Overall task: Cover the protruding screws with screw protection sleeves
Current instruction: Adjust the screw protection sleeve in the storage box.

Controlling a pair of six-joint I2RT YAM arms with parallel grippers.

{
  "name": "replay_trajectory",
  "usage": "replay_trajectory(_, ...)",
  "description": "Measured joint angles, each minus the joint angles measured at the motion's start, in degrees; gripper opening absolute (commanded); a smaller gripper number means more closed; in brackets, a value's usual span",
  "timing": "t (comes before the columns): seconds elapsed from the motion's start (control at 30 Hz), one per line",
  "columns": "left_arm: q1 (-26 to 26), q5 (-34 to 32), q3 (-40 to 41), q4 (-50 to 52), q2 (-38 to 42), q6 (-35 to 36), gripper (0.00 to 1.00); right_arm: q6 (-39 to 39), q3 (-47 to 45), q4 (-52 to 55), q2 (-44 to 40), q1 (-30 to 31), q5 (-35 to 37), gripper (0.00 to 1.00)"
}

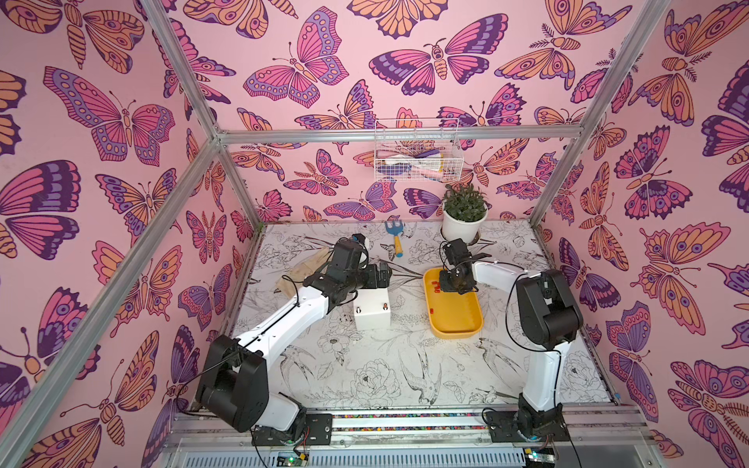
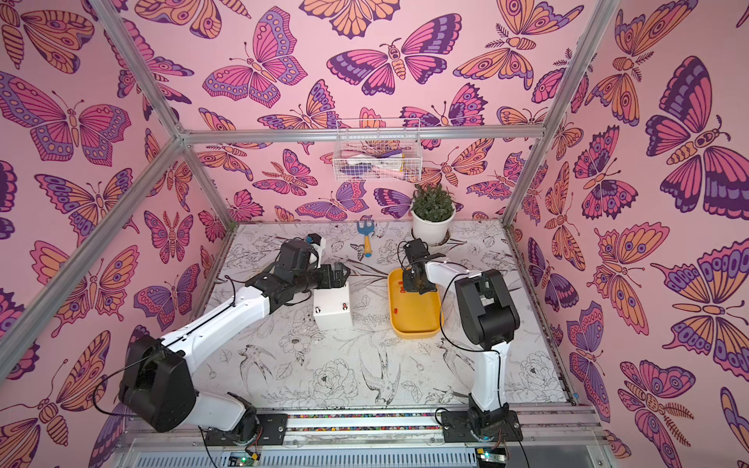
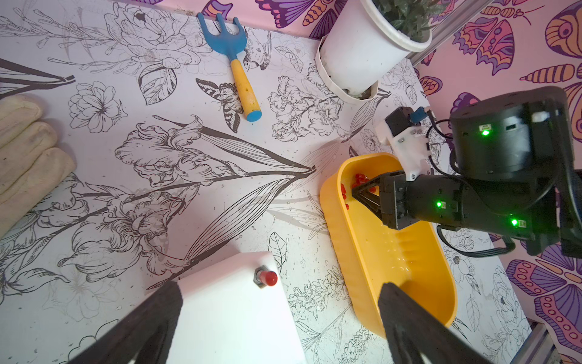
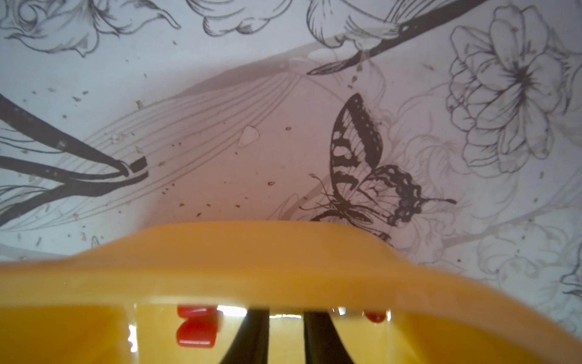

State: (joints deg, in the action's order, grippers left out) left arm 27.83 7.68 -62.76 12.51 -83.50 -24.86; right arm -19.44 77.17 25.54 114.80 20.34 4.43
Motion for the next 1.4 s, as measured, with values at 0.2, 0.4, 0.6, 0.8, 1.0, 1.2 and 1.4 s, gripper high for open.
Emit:
replay_trajectory(0.2, 0.0, 0.0, 0.0, 0.0, 0.0, 0.0, 1.00, 0.0, 0.0, -0.1, 0.0, 0.0, 0.0, 0.20)
replay_trajectory(0.4, 0.0, 0.0, 0.0, 0.0, 0.0, 0.0, 1.00, 0.2, 0.0, -0.1, 0.0, 0.0, 0.0, 0.17)
replay_trajectory(0.6, 0.0, 0.0, 0.0, -0.1, -0.3, 0.0, 1.00, 0.2, 0.0, -0.1, 0.0, 0.0, 0.0, 0.13)
replay_trajectory(0.8, 0.0, 0.0, 0.0, -0.1, -1.0, 0.0, 1.00, 0.2, 0.0, -0.1, 0.0, 0.0, 0.0, 0.10)
replay_trajectory(1.0, 0.0, 0.0, 0.0, -0.2, -1.0, 0.0, 1.00, 0.2, 0.0, -0.1, 0.0, 0.0, 0.0, 0.09)
replay_trajectory(1.2, 0.0, 0.0, 0.0, -0.3, -1.0, -0.1, 1.00, 0.2, -0.3, -0.5, -0.2, 0.0, 0.0, 0.09)
replay_trajectory(1.4, 0.0, 0.0, 0.0, -0.5, -0.9, -0.2, 1.00, 0.2, -2.8, -0.2, -2.4, 0.0, -0.5, 0.09)
